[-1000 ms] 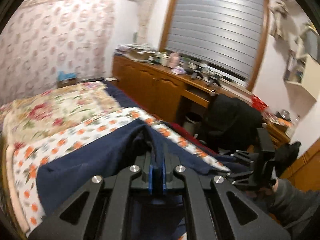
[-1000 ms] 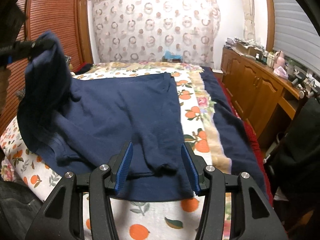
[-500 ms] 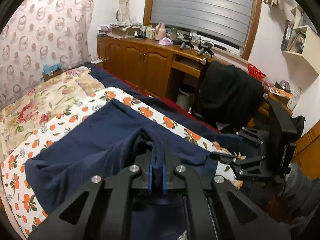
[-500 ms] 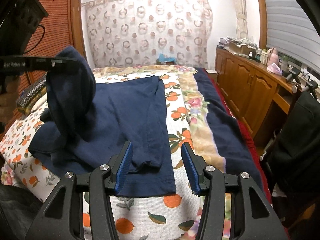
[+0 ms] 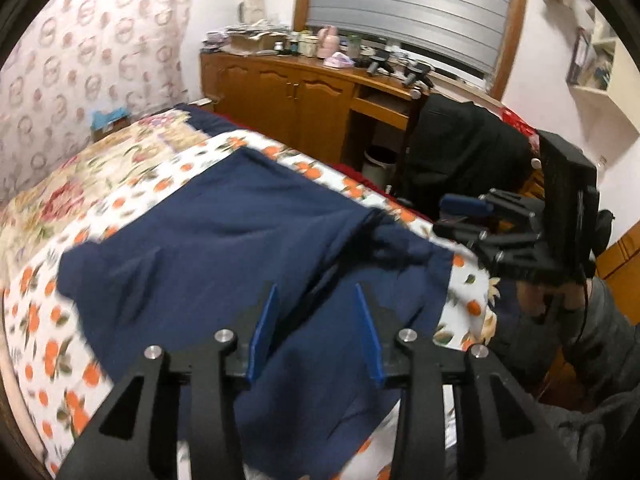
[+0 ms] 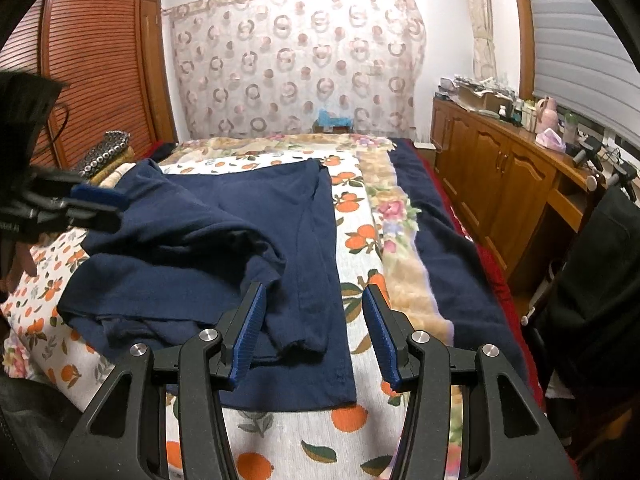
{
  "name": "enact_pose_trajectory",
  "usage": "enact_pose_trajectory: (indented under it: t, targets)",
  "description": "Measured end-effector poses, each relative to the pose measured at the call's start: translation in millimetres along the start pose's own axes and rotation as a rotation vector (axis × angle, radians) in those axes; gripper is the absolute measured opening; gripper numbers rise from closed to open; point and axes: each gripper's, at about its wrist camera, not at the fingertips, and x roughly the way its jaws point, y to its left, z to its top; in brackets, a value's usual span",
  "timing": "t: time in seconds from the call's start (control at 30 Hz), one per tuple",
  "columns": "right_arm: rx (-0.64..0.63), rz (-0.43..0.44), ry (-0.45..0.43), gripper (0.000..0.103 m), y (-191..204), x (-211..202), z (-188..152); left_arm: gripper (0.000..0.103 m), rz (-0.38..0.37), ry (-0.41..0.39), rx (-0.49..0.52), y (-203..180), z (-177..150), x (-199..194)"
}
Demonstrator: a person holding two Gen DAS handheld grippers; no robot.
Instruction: Fold small clothes
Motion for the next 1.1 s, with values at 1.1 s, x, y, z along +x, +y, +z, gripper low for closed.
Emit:
enact_pose_trajectory:
  t: [1.1]
  targets:
    - [-0.460,0.420,0.173,0.051,235,110,54,0.039,0.313,-0.154,-0.346,119,-117,-93]
